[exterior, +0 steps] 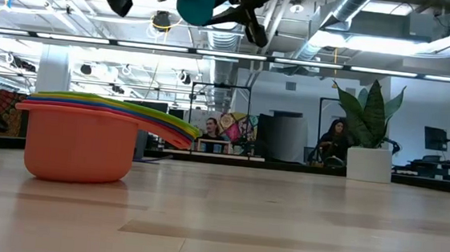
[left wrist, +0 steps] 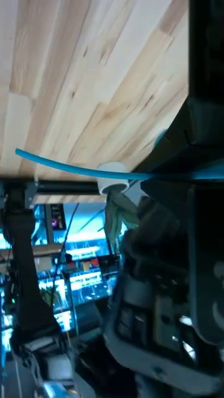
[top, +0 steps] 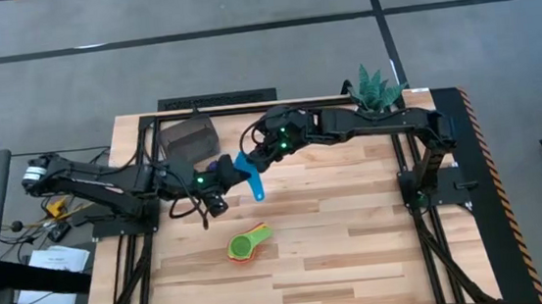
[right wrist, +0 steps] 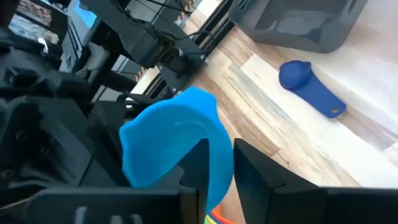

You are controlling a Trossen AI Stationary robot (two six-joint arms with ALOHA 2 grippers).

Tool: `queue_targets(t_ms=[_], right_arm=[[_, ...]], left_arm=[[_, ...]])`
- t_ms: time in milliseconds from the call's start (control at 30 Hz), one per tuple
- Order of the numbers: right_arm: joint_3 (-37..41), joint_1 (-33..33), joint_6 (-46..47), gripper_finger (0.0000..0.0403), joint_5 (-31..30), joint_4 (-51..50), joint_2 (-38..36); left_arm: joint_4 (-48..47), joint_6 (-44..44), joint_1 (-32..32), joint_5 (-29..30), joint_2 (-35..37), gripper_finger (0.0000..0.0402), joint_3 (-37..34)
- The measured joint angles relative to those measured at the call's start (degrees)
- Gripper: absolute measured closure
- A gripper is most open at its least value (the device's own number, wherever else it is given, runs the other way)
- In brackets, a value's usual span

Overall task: Nest measuring cups in basket
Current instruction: Stack the light blue measuring cup on top of the green measuring cup

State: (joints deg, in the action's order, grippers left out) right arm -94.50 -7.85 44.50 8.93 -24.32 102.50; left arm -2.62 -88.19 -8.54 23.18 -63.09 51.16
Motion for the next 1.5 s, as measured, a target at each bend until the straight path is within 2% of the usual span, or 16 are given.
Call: queue_targets(t_ms=[167,233,300,467,567,667,767,900,1033,1133,1300,1500], right_arm=[[0.0,0.19,-2.2,0.0356,-0.2,-1.39,-0.02],[-0.08,0.23,-3.76,0.0384,-0.59,-1.17,0.0],[-0.17,0.18,-5.15,0.039,-0.94,-1.12,-0.07],[-0.2,-0.23,-9.62,0.0386,-2.06,-1.18,-0.04],[0.22,-0.49,-15.54,0.0396,-0.9,-3.42,0.1],[0.1,-0.4,-21.48,0.0394,-0.95,-4.9,-0.09],[-0.02,-0.23,-27.25,0.0394,-1.34,-6.23,-0.09],[0.04,1.9,-34.88,0.0396,-1.74,-6.39,-0.02],[0.04,5.0,-41.77,0.0396,-3.73,-6.49,-0.02],[-0.11,6.6,-47.02,0.0396,-5.83,-4.34,0.96],[-0.36,8.67,-50.95,0.0397,-5.84,0.02,4.54],[-1.25,12.15,-58.44,0.0397,-5.18,-0.54,10.52]], left_arm=[[2.01,2.41,0.24,0.75,-0.44,0.0401,-0.03],[2.87,7.26,0.24,2.01,-0.37,0.0401,-0.04],[3.33,13.89,0.21,4.19,0.15,0.0395,-0.04],[0.45,34.48,-1.78,10.99,3.05,0.0349,-0.04],[-3.84,47.41,-4.08,18.57,6.28,0.031,0.07],[-11.09,63.85,-7.24,24.21,8.84,0.0269,0.06],[-18.9,82.73,-10.09,25.89,12.66,0.0236,0.01],[-25.5,109.13,-11.34,25.48,15.97,0.0214,0.02],[-31.31,126.88,-11.28,25.14,17.27,0.0213,0.07],[-34.54,136.65,-11.24,22.4,16.28,0.0215,-0.02],[-36.44,150.57,-11.43,17.28,12.57,0.022,-0.02],[-38.0,162.07,-11.99,10.79,6.48,0.0231,-0.02]])
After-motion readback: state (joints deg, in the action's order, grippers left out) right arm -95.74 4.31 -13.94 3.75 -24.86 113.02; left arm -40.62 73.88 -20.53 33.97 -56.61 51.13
